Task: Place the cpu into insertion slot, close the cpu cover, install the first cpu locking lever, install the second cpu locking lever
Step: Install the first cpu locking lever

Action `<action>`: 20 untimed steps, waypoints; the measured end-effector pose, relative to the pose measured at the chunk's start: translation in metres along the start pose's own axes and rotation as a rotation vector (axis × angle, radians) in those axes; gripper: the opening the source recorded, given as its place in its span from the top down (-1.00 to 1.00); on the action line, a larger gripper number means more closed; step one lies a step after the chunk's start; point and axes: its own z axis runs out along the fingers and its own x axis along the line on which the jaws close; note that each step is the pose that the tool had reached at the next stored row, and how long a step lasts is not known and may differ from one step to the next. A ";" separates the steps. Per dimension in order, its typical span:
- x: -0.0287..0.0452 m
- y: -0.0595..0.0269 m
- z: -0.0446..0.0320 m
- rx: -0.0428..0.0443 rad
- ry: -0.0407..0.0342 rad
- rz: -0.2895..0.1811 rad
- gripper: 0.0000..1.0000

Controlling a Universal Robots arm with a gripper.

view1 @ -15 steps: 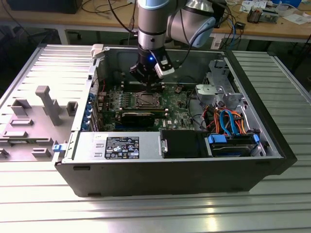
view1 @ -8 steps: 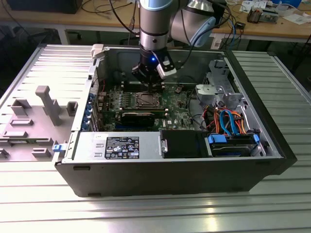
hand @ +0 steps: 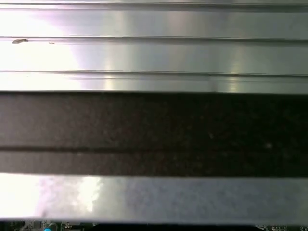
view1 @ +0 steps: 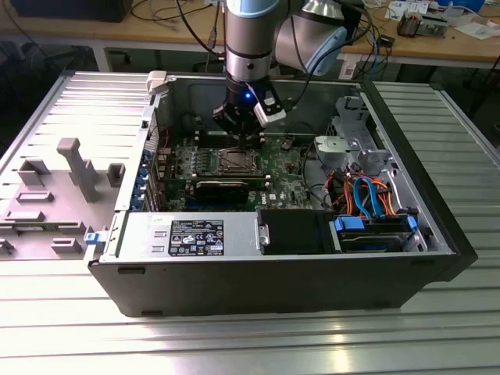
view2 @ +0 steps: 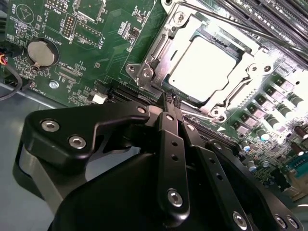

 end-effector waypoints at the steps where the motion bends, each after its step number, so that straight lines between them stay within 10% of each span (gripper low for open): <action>1: -0.0002 0.0001 0.0001 0.0008 -0.0001 -0.001 0.79; 5: -0.0019 0.0010 0.0000 0.0258 0.0009 -0.001 0.79; 20: -0.0023 0.0012 -0.0022 0.0208 0.0049 -0.009 0.79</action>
